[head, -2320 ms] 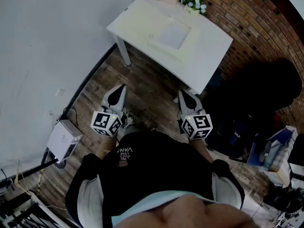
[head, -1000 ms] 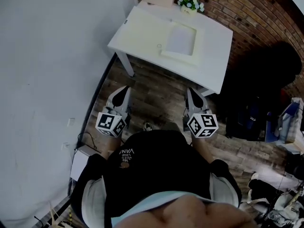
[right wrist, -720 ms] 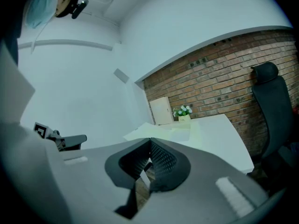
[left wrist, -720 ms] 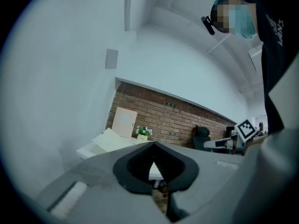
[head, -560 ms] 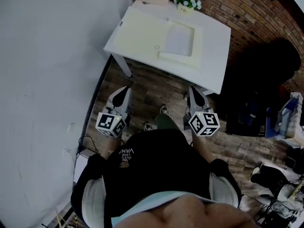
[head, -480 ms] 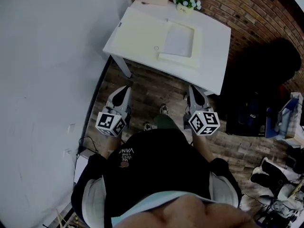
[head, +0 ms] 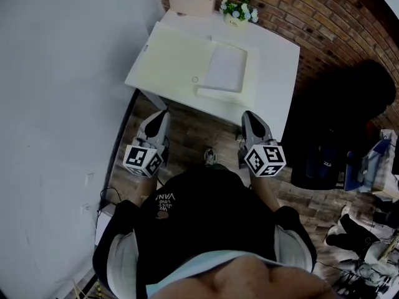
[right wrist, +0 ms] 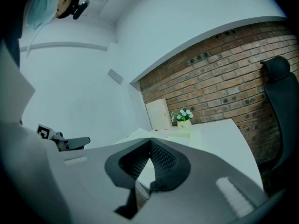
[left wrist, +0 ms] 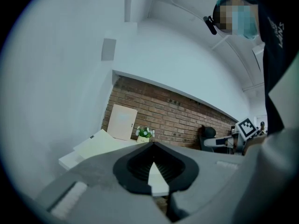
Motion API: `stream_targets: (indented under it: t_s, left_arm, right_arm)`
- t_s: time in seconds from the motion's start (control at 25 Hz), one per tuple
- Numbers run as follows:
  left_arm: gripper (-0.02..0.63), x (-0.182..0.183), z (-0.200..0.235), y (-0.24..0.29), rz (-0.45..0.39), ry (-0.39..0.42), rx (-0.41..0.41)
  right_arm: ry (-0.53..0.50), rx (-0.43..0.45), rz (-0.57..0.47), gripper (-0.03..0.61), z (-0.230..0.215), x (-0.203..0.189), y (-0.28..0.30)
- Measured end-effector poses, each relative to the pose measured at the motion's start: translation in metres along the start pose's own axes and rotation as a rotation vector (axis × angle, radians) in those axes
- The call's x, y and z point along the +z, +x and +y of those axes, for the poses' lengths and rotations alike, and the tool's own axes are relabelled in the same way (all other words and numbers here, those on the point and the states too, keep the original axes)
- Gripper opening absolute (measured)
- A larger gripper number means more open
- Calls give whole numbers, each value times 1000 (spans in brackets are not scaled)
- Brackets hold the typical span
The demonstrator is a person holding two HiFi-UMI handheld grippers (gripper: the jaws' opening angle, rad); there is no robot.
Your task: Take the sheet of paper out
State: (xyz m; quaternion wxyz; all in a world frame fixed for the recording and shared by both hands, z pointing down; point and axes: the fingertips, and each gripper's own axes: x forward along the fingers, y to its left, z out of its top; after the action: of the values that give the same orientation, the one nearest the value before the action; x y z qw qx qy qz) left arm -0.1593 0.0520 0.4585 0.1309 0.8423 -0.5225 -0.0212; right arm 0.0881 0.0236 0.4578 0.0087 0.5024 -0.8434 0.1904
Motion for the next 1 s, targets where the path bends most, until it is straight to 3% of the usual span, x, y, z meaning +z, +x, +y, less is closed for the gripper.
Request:
stream_targets:
  t_s: [0.6, 1.0]
  left_arm:
    - [0, 5, -12, 90, 0, 20, 42]
    - [0, 2, 2, 118, 26, 12, 15]
  right_arm:
    - [10, 40, 10, 2, -81, 27, 40]
    - [32, 1, 4, 0, -92, 26, 52]
